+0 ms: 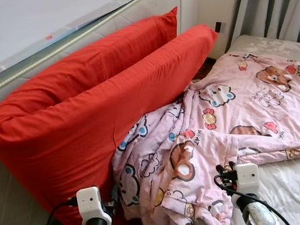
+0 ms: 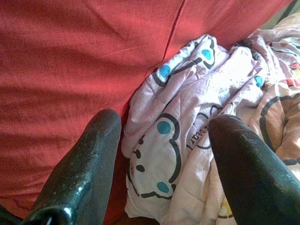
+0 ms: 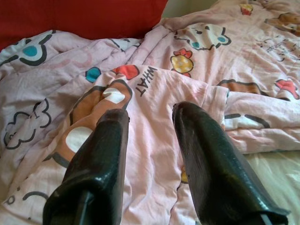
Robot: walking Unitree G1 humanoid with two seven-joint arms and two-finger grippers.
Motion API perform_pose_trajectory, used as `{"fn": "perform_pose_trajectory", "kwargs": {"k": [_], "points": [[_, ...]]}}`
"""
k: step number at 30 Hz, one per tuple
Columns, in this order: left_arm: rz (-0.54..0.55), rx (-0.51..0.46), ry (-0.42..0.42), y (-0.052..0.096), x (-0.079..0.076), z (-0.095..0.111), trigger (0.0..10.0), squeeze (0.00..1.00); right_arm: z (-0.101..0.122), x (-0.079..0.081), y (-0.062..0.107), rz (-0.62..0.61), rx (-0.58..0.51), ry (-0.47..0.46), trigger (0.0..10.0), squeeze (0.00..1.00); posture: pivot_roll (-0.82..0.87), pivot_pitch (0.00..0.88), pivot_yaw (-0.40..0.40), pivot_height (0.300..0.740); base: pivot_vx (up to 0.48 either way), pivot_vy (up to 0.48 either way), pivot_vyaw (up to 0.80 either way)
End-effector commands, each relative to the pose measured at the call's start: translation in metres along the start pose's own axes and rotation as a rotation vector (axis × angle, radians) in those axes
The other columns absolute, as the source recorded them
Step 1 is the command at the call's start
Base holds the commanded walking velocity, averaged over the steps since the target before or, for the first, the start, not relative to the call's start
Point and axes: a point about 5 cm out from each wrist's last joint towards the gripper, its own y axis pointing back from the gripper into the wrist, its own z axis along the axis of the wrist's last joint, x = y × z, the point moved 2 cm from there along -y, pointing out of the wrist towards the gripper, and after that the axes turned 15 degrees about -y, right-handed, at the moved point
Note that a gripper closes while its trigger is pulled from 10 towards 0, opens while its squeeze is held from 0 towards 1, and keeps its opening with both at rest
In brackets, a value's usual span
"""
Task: Clean up the room
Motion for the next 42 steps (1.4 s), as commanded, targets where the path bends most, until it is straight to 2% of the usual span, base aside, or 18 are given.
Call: {"fn": "perform_pose_trajectory", "kwargs": {"k": [1, 8, 14, 17, 30, 37, 42], "points": [[0.008, 0.016, 0.009, 0.002, 0.002, -0.003, 10.0, 0.0, -0.005, 0.0, 0.002, -0.001, 0.02, -0.008, 10.0, 0.0, 0.04, 0.032, -0.003, 0.74, 0.0, 0.0, 0.0], [0.01, 0.016, 0.009, 0.001, 0.003, -0.002, 10.0, 0.0, -0.007, 0.001, 0.001, -0.002, 0.04, -0.017, 10.0, 0.0, 0.05, 0.034, -0.002, 0.74, 0.0, 0.0, 0.0], [0.01, 0.018, 0.011, 0.001, 0.004, -0.002, 10.0, 0.0, -0.021, -0.008, 0.006, -0.079, 0.119, -0.087, 10.0, 0.0, 0.05, 0.034, -0.001, 0.74, 0.0, 0.0, 0.0], [0.011, 0.019, 0.012, 0.001, 0.004, -0.002, 10.0, 0.0, -0.027, -0.011, 0.011, -0.097, 0.148, -0.093, 10.0, 0.0, 0.05, 0.034, -0.001, 0.74, 0.0, 0.0, 0.0], [0.009, 0.028, 0.022, 0.001, 0.004, -0.003, 10.0, 0.0, -0.029, -0.011, 0.012, -0.088, 0.159, -0.092, 10.0, 0.0, 0.05, 0.03, 0.002, 0.74, 0.0, 0.0, 0.0], [0.01, 0.038, 0.029, 0.0, 0.004, -0.003, 10.0, 0.0, -0.03, -0.01, 0.011, -0.086, 0.171, -0.095, 10.0, 0.0, 0.05, 0.025, 0.002, 0.74, 0.0, 0.417, 0.0], [0.008, 0.03, 0.019, -0.001, 0.005, -0.001, 10.0, 0.0, -0.03, -0.009, 0.01, -0.084, 0.171, -0.099, 10.0, 0.0, 0.05, 0.026, 0.002, 0.74, 0.0, 0.052, 0.0]]}}
